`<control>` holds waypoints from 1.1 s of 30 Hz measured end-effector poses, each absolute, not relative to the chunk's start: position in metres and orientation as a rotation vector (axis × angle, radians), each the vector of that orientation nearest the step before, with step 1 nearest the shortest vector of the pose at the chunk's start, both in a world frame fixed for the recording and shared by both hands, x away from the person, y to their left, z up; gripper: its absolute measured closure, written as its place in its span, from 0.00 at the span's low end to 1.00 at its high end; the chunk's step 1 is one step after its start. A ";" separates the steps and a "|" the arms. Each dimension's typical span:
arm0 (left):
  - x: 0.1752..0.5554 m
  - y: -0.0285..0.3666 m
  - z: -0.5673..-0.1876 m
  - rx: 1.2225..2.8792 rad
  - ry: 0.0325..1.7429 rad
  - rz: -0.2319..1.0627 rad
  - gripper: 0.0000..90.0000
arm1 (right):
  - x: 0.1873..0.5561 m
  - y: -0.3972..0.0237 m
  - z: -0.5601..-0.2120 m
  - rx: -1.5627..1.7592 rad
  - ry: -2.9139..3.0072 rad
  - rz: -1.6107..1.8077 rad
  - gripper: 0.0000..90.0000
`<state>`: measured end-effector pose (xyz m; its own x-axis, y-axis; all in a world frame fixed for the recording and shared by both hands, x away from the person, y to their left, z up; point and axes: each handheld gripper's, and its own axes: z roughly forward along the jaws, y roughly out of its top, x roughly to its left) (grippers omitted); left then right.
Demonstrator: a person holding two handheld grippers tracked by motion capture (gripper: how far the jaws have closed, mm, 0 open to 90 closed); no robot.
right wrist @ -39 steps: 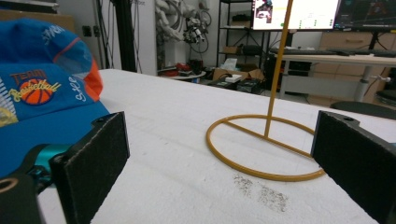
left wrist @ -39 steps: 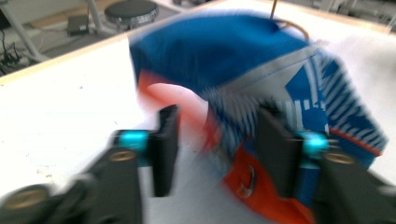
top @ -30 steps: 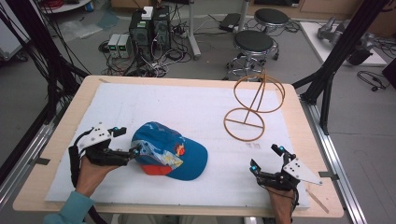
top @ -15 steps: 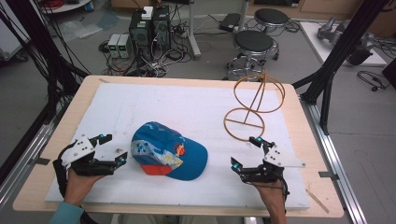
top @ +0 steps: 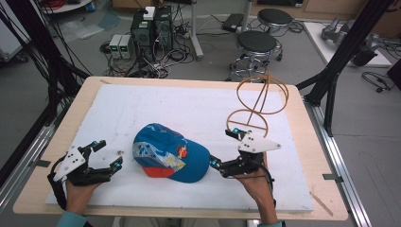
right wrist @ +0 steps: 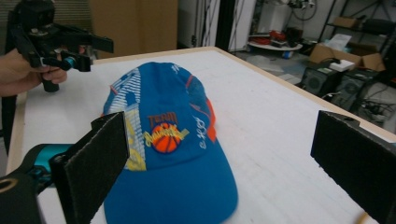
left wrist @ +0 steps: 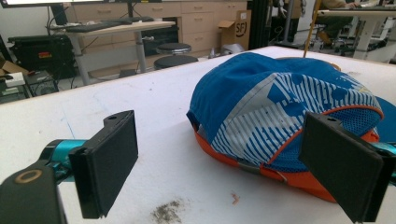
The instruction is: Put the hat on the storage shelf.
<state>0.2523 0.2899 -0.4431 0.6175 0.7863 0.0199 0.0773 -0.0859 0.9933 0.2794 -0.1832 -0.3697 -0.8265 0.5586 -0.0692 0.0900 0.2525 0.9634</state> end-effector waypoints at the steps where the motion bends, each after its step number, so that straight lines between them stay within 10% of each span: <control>1: 0.252 0.289 -0.444 1.551 0.738 0.703 0.14 | 0.284 -0.172 -0.369 0.578 2.179 1.580 0.04; 33: 0.255 0.293 -0.451 1.533 0.740 0.710 0.14 | 0.328 -0.081 -0.405 0.529 2.537 1.329 0.05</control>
<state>0.2549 0.2926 -0.4513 0.6069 0.7945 0.0199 0.0530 -0.0655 0.9964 0.3277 -0.0807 -0.4049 -0.9086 0.4162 -0.0346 0.2085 0.5238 0.8259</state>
